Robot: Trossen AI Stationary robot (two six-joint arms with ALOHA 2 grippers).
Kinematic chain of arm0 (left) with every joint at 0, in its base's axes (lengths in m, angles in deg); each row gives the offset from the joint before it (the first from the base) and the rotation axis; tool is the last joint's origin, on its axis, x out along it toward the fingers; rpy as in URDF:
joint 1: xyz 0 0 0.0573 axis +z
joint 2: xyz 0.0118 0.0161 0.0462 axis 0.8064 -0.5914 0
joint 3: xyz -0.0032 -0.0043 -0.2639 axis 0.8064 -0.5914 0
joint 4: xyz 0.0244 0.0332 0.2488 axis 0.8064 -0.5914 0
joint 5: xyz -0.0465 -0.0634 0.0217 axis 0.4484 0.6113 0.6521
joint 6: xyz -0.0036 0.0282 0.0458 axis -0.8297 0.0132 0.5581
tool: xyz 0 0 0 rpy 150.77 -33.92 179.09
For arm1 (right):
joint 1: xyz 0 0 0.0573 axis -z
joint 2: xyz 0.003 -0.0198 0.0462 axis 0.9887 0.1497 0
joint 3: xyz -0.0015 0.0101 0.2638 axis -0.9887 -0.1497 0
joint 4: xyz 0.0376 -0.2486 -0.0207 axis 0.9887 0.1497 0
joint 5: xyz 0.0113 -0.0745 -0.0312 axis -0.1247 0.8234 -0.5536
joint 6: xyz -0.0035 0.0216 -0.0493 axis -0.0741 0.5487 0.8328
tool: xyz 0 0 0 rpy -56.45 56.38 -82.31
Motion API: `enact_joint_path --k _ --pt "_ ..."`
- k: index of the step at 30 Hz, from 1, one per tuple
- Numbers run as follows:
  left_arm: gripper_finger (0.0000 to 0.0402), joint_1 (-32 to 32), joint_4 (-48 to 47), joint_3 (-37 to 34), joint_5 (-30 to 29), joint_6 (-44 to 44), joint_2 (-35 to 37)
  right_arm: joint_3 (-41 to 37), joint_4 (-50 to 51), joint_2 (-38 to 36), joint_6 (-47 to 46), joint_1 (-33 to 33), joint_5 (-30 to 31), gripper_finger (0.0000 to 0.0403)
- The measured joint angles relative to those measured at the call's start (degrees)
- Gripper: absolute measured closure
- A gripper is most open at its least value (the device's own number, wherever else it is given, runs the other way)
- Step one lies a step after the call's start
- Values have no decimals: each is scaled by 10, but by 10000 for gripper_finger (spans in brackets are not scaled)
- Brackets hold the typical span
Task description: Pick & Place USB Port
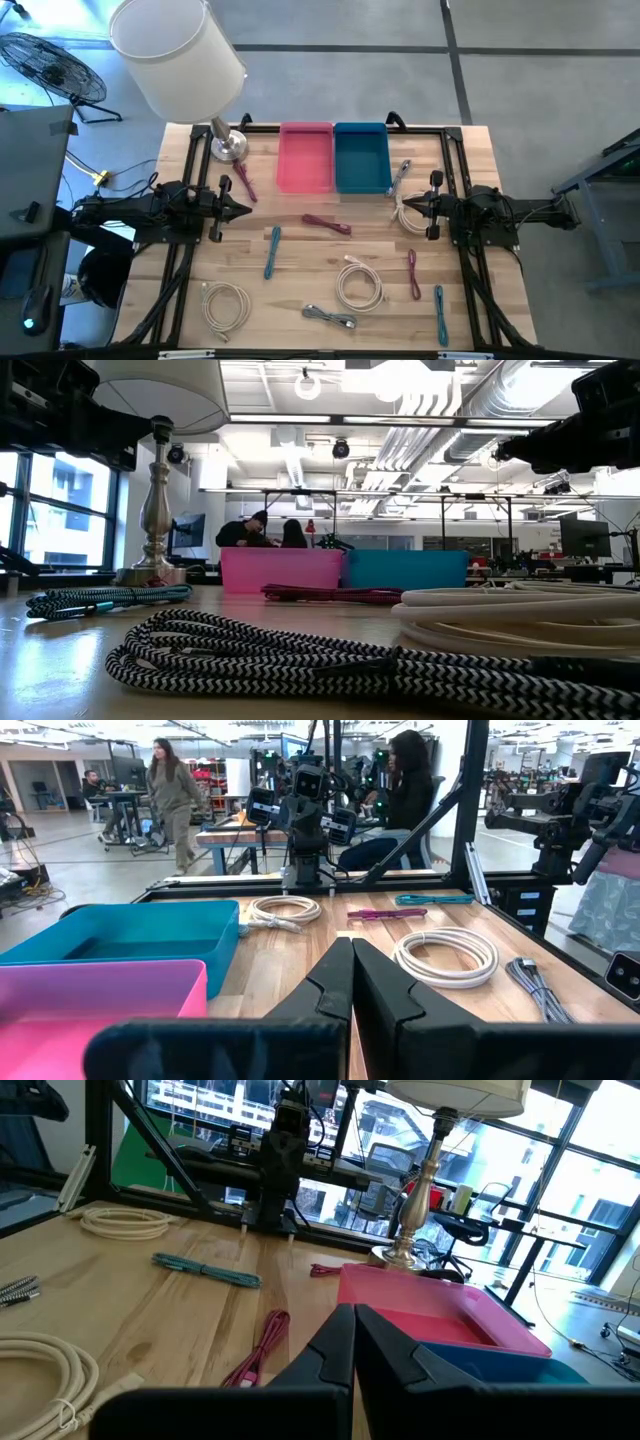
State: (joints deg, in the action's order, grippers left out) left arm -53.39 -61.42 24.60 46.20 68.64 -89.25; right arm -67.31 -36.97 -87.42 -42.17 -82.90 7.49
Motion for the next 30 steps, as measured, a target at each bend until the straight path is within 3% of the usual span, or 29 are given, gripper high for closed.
enact_joint_path --k 10,19,23,30 --pt "400 0 4 0 -18 0 0 0 -2 0 0 0 0 402" --pt "400 0 6 0 -74 7 0 0 -7 0 -58 0 0 402" --pt "400 0 7 0 -135 21 0 0 -5 0 -87 0 0 402" --pt "400 0 -12 0 -145 20 0 0 -4 0 -107 0 -13 402"
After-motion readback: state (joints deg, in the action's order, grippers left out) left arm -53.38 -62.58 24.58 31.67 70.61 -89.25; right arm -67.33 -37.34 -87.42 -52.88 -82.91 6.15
